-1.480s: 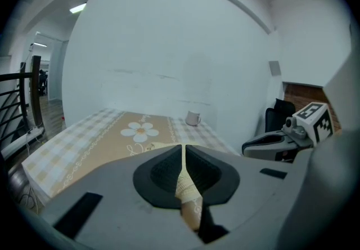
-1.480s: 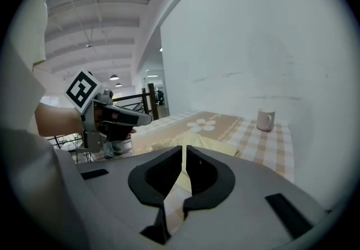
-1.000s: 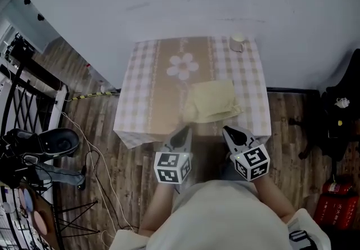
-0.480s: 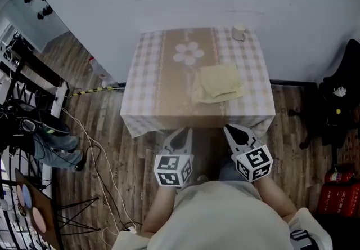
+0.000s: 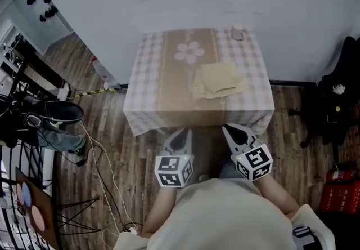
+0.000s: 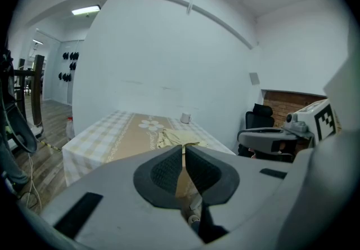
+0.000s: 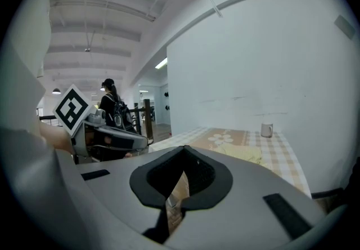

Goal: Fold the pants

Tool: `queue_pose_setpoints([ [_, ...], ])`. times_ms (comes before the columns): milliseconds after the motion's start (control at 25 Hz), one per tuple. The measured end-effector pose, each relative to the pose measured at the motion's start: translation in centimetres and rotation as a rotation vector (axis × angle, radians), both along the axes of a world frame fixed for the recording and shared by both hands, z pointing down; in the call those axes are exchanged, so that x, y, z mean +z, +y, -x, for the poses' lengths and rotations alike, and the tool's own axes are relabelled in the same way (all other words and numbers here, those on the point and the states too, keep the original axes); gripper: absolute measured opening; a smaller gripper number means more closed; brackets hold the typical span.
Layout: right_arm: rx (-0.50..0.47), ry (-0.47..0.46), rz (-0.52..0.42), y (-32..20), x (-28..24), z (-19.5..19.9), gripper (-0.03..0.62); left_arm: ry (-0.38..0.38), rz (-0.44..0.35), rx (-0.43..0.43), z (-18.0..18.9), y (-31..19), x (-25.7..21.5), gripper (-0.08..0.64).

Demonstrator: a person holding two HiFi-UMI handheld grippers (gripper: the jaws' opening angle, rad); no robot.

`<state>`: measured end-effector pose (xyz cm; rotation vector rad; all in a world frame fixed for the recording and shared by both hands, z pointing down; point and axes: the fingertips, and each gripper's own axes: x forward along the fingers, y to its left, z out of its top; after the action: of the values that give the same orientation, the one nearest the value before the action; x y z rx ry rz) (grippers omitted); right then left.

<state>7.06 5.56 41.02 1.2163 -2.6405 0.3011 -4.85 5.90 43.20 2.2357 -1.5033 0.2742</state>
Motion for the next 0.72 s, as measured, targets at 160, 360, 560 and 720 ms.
queue_pose_setpoints([
  [160, -0.004, -0.007, -0.004, 0.1, -0.2, -0.3, 0.0, 0.004, -0.007, -0.003, -0.3, 0.0, -0.2, 0.017],
  [360, -0.001, -0.012, -0.007, 0.1, -0.4, -0.6, 0.0, 0.009, -0.005, 0.0, -0.7, -0.2, -0.2, 0.017],
  [560, 0.006, -0.014, -0.004, -0.2, -0.3, -0.9, 0.0, 0.01, 0.003, 0.003, -1.0, -0.4, -0.1, 0.017],
  [720, 0.013, -0.015, -0.003, -0.4, -0.5, -1.0, 0.0, 0.011, 0.006, 0.012, -1.3, -0.6, -0.1, 0.017],
])
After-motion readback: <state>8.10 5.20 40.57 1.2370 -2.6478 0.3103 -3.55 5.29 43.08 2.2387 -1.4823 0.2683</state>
